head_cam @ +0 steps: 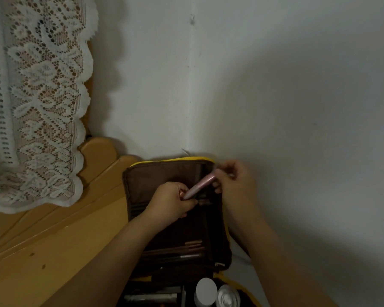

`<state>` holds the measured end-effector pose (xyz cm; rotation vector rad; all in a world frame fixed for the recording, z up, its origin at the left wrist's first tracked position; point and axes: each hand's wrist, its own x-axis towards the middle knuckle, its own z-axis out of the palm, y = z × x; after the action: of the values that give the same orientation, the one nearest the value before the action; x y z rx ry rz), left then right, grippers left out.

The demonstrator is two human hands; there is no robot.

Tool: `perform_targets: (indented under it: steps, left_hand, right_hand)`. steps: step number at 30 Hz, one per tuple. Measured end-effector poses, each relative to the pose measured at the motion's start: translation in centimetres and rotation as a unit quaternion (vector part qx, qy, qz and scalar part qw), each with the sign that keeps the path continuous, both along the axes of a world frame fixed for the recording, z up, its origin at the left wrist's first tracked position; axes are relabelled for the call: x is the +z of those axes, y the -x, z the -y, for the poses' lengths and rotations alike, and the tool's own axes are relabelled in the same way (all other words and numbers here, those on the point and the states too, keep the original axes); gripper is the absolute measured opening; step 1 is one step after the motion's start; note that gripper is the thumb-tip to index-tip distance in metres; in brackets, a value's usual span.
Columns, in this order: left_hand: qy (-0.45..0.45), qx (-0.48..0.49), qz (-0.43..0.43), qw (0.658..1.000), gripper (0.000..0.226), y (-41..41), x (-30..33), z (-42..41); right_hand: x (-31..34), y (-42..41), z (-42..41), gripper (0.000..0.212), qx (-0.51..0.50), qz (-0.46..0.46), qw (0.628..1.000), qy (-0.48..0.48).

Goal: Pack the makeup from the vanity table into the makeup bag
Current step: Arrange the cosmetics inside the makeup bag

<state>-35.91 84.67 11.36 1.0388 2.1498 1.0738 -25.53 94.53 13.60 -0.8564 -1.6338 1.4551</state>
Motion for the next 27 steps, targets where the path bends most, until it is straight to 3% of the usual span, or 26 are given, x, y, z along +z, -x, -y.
perform_targets:
  steps: [2,6,12,16,21,23,27]
  left_hand:
    - [0.015,-0.002,-0.032,0.999,0.027,-0.1,-0.4,0.1]
    - [-0.014,0.042,0.032,0.999,0.023,-0.1,-0.9,-0.3]
    - [-0.077,0.088,0.127,0.985,0.022,-0.4,-0.8,-1.2]
    - [-0.107,0.099,0.149,0.978,0.015,-0.7,-0.7,-1.3]
    - [-0.12,0.106,0.169,0.972,0.024,-0.9,-0.4,-1.3]
    - [-0.111,0.106,0.168,0.974,0.025,-0.9,-0.4,-1.2]
    - [-0.072,0.088,0.151,0.982,0.019,-0.9,-0.3,-0.5]
  right_hand:
    - [1.4,-1.7,-0.4,0.032,-0.067,-0.038,0.997,-0.031]
    - [3.3,-6.1,0.4,0.036,-0.161,-0.075,0.977,-0.119]
    - [-0.5,-8.3,1.7,0.04,-0.159,0.033,0.975,-0.153]
    - [-3.8,-7.6,1.9,0.035,-0.139,0.069,0.982,-0.105]
    - [-6.0,-5.3,3.3,0.019,-0.009,0.03,0.986,0.161]
    - [-6.8,-4.6,3.4,0.022,0.05,0.091,0.987,0.125]
    - [-7.0,-3.7,3.3,0.017,0.055,0.243,0.964,-0.091]
